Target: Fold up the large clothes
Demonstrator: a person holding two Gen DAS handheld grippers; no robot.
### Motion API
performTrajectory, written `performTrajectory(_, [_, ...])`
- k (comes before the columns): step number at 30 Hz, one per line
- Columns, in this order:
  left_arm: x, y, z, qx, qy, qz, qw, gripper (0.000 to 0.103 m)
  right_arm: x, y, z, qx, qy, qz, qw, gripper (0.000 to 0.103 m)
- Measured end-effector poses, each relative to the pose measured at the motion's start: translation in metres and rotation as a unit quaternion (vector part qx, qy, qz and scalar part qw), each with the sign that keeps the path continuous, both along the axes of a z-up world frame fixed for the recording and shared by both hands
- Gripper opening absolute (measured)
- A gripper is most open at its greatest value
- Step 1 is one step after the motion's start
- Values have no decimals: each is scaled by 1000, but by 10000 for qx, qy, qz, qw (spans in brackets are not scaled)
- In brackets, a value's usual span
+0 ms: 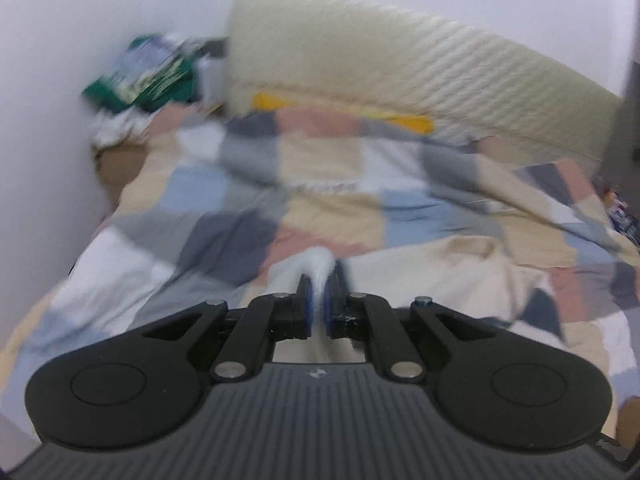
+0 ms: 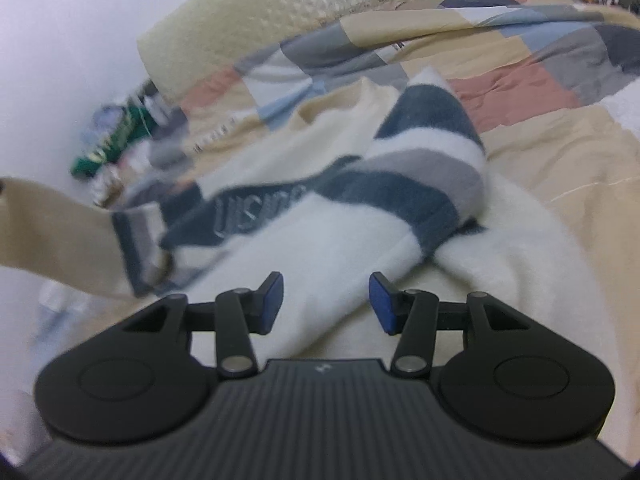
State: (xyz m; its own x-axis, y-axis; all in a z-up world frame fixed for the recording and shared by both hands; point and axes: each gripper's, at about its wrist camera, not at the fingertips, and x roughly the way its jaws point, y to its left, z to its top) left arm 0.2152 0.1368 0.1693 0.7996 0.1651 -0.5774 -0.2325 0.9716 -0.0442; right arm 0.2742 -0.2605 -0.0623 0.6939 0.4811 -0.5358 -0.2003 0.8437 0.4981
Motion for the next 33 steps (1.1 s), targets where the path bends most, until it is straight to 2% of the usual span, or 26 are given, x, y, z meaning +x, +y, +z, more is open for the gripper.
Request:
performTrajectory(4, [18, -79, 21, 341, -1, -544, 9979, 7, -6, -18, 10, 265, -123, -162, 9994, 51])
performTrajectory(7, [35, -142, 17, 526, 105, -948, 9941, 7, -7, -35, 10, 517, -81, -330, 9981, 51])
performTrajectory(11, [56, -218, -9, 446, 294, -1510, 9871, 7, -9, -59, 6, 822, -7, -562, 9950, 51])
performTrajectory(14, [69, -261, -44, 329, 514, -1826, 9813, 7, -8, -74, 3, 908, 0, -714, 9933, 51])
performTrajectory(17, [79, -284, -86, 206, 722, -2011, 9767, 7, -5, -93, 0, 1141, 54, -896, 9894, 51])
performTrajectory(20, [87, -285, -117, -37, 786, -2099, 9746, 7, -5, -106, 0, 1117, -53, -1096, 9877, 51])
performTrajectory(24, [98, -273, -146, -298, 882, -2185, 9714, 7, 4, -111, -10, 1251, 130, -1196, 9848, 51])
performTrajectory(26, [103, -264, -155, -558, 995, -2363, 9650, 17, 9, -110, -11, 1226, 150, -1221, 9848, 51])
performTrajectory(27, [106, -259, -159, -693, 1060, -2504, 9598, 34, 10, -110, -11, 1223, 146, -1225, 9848, 51])
performTrajectory(28, [104, -256, -162, -760, 1051, -2559, 9580, 56, 10, -109, -11, 1212, 140, -1233, 9848, 51])
performTrajectory(30, [94, -245, -163, -790, 860, -2520, 9606, 66, 10, -107, -11, 1175, 104, -1227, 9854, 51])
performTrajectory(33, [81, -216, -170, -1221, 730, -2466, 9586, 66, 8, -103, -9, 1082, 54, -1199, 9869, 51])
